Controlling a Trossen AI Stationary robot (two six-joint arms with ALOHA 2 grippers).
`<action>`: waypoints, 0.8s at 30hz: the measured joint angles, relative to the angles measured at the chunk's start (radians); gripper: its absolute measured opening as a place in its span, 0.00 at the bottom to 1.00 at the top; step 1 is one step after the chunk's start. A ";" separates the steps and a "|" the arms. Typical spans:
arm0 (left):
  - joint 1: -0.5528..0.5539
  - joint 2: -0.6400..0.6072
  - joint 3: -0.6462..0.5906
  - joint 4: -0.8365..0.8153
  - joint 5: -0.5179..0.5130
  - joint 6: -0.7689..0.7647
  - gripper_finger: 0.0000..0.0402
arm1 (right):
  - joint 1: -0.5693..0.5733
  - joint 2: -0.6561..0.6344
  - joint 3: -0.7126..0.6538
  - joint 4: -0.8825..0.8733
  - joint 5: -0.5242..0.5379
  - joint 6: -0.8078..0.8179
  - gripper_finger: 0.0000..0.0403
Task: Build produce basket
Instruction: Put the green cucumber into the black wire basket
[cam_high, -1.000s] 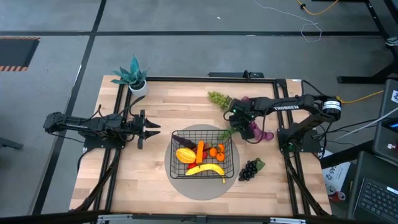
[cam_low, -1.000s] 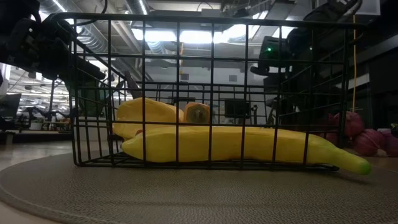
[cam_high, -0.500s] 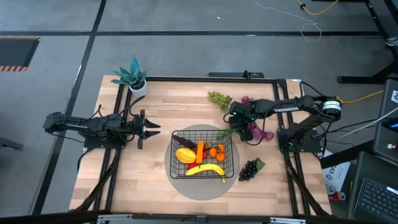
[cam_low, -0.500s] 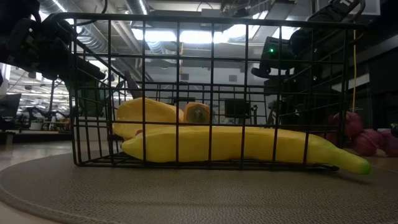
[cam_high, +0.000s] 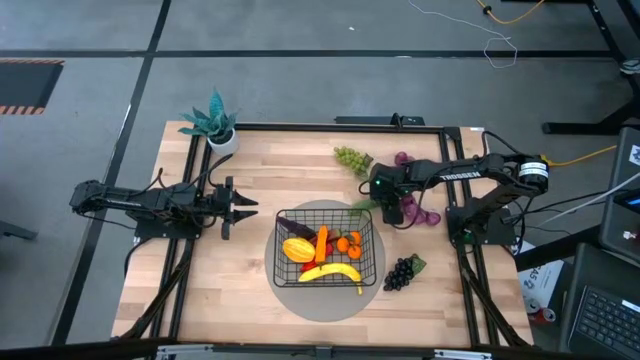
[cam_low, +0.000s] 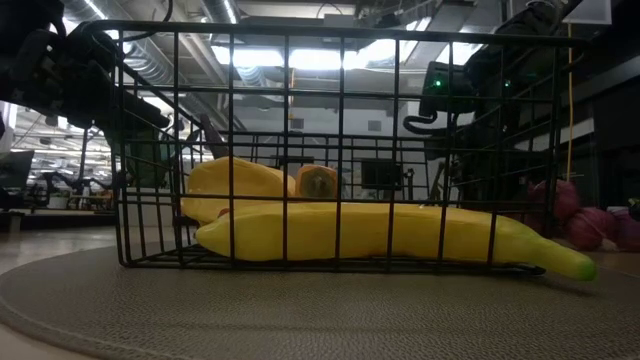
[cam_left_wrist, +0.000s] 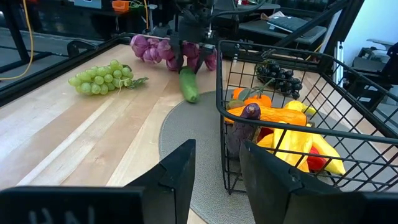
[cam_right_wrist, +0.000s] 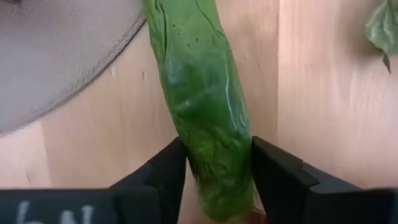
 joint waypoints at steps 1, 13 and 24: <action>0.000 0.000 0.000 0.000 0.000 0.000 0.30 | 0.000 0.000 0.000 0.000 0.000 0.015 0.40; 0.000 0.000 0.000 0.000 0.000 0.000 0.30 | 0.000 0.000 0.035 0.004 0.100 0.199 0.31; 0.000 0.000 0.000 0.000 0.000 0.000 0.30 | 0.000 0.000 0.206 0.002 0.184 0.240 0.31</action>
